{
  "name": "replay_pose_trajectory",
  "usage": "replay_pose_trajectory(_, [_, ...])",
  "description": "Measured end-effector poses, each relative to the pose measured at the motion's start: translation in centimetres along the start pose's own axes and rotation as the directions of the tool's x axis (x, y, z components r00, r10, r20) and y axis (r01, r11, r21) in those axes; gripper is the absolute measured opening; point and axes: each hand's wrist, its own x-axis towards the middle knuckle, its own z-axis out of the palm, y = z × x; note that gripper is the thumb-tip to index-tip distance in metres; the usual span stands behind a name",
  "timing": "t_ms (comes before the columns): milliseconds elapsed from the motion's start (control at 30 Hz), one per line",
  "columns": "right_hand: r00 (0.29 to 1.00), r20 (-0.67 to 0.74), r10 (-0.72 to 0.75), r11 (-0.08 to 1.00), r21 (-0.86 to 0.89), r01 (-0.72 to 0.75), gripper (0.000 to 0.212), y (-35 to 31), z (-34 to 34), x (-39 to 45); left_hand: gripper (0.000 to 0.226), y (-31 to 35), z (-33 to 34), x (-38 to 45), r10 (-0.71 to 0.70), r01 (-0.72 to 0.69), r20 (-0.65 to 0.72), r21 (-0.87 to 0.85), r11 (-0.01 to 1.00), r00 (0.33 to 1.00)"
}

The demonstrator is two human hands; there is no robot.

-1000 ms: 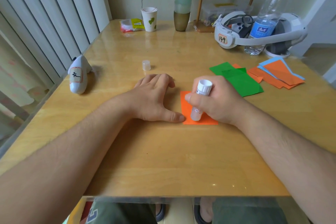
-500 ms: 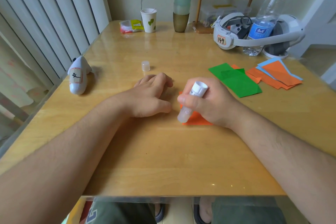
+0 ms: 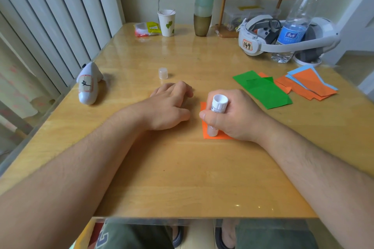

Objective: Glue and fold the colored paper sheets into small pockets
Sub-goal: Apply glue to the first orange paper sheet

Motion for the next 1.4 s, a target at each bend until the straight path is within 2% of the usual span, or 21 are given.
replay_pose_trajectory(200, [0.998, 0.057, 0.007, 1.000, -0.001, -0.007, 0.027, -0.5, 0.4, 0.2, 0.042, 0.0, 0.1, 0.1, 0.006, -0.006, -0.003, 0.021, 1.000, 1.000])
replay_pose_trajectory(400, [0.997, -0.081, 0.019, 0.989, -0.142, -0.030, 0.030, -0.9, 0.9, 1.8, 0.040, 0.0, 0.1, 0.0, -0.008, 0.009, -0.025, 0.023, 1.000, 1.000])
replay_pose_trajectory(500, [0.984, -0.177, -0.014, 0.974, -0.224, -0.027, 0.033, -0.4, 0.7, 2.3, 0.050, 0.2, 0.0, 0.0, -0.014, 0.015, -0.033, 0.021, 1.000, 0.999])
replay_pose_trajectory(600, [0.975, -0.223, -0.005, 0.983, -0.180, -0.036, 0.034, -0.1, 0.5, 2.1, 0.059, 0.5, -0.1, -0.3, -0.014, 0.015, -0.047, 0.020, 1.000, 0.999])
replay_pose_trajectory(767, [0.995, -0.105, -0.001, 0.986, -0.166, -0.016, 0.035, -0.5, 0.4, 1.1, 0.051, 0.7, -0.2, -0.4, 0.001, 0.002, -0.079, 0.031, 1.000, 0.997])
replay_pose_trajectory(967, [0.999, 0.045, 0.020, 0.999, -0.028, -0.019, 0.028, -0.9, -0.3, -0.6, 0.050, 0.7, -0.2, -0.5, 0.009, -0.007, -0.093, 0.031, 0.999, 0.996])
replay_pose_trajectory(1033, [1.000, 0.010, 0.019, 1.000, 0.023, -0.019, 0.030, -0.5, -0.7, -0.4, 0.050, 0.6, -0.2, -0.5, 0.012, -0.008, -0.098, 0.035, 0.999, 0.995])
replay_pose_trajectory(1100, [0.996, -0.086, 0.019, 0.997, 0.070, -0.013, 0.036, 0.0, -0.9, 0.0, 0.051, 0.6, -0.2, -0.5, 0.014, -0.011, -0.095, 0.034, 0.999, 0.995])
replay_pose_trajectory(1167, [0.988, -0.151, 0.025, 0.999, 0.049, -0.017, 0.039, 0.4, -1.1, 0.3, 0.052, 0.6, -0.2, -0.5, 0.012, -0.009, -0.095, 0.035, 0.999, 0.995])
replay_pose_trajectory(1267, [0.995, -0.094, 0.011, 1.000, -0.004, -0.011, 0.035, 0.7, -0.8, 0.2, 0.052, 0.6, -0.2, -0.4, 0.011, -0.008, -0.092, 0.036, 0.999, 0.996])
replay_pose_trajectory(1400, [0.999, 0.032, 0.009, 0.999, 0.047, -0.010, 0.027, 0.3, -0.5, -0.2, 0.051, 0.7, -0.2, -0.5, 0.012, -0.008, -0.095, 0.037, 0.999, 0.995])
